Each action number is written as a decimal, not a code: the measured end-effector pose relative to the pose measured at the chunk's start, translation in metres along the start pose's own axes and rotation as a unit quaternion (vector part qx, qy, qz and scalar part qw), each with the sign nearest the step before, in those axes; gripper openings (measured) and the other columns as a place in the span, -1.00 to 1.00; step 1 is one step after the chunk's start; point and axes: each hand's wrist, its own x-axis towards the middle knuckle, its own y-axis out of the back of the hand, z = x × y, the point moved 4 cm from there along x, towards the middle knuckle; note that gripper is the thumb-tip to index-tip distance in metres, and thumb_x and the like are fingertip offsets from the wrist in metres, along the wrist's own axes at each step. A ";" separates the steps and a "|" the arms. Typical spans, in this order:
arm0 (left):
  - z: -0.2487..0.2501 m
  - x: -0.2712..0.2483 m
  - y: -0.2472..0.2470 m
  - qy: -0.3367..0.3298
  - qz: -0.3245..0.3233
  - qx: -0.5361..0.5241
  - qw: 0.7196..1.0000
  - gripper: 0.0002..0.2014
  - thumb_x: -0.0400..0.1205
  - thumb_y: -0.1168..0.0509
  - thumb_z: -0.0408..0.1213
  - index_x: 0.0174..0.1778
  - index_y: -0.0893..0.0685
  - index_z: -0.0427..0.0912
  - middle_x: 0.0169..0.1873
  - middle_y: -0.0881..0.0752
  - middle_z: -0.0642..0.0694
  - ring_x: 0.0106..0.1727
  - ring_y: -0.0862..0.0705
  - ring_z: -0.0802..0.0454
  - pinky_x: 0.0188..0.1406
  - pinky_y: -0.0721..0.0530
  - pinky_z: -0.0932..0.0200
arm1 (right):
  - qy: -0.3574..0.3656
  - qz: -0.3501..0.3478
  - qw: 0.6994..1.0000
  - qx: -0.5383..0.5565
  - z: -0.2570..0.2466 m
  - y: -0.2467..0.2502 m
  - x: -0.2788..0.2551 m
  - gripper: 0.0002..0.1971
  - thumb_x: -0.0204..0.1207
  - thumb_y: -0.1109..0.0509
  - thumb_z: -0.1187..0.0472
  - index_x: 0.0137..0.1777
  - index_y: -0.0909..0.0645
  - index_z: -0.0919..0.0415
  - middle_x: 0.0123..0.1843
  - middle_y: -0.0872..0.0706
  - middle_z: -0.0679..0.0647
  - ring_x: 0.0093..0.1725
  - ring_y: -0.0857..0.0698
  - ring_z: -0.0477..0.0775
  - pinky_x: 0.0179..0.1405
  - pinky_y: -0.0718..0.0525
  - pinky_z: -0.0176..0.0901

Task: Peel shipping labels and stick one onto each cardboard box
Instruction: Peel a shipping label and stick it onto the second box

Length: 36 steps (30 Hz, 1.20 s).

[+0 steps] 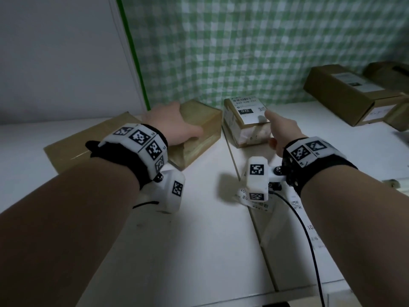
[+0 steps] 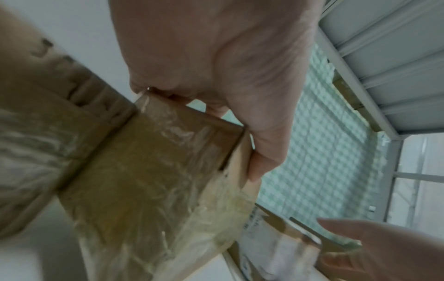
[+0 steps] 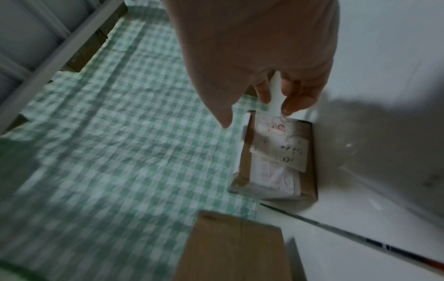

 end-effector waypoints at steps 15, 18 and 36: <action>0.001 -0.135 -0.012 0.058 -0.001 -0.028 0.998 -0.09 0.28 -0.33 0.29 0.54 -0.25 0.06 0.46 -0.31 -0.27 0.44 -0.33 -0.33 0.34 -0.45 -0.22 | 0.081 -0.151 0.967 -0.187 0.049 0.035 -0.133 -0.88 0.50 -0.37 0.26 -0.26 -0.59 0.20 -0.29 -0.59 0.10 -0.32 -0.55 0.07 -0.31 -0.60 -0.16; 0.001 -0.154 -0.014 0.065 -0.001 0.008 0.998 -0.16 0.37 -0.31 0.24 0.57 -0.23 0.04 0.53 -0.19 -0.22 0.49 -0.24 -0.34 0.35 -0.37 -0.26 | 0.118 -0.137 0.953 -0.243 0.057 0.036 -0.143 -0.84 0.49 -0.37 0.23 -0.32 -0.63 0.16 -0.32 -0.60 0.06 -0.20 -0.56 0.12 -0.09 -0.64 0.00; 0.003 -0.188 -0.014 0.006 -0.097 0.128 0.987 -0.25 0.59 -0.01 0.34 0.61 -0.25 -0.05 0.62 -0.12 -0.23 0.60 -0.12 -0.30 0.52 -0.21 -0.22 | 0.211 -0.127 0.821 -0.514 0.064 0.014 -0.160 -0.78 0.53 -0.14 0.38 0.00 -0.61 0.22 0.30 -0.65 0.25 0.32 -0.58 0.28 0.37 -0.51 0.02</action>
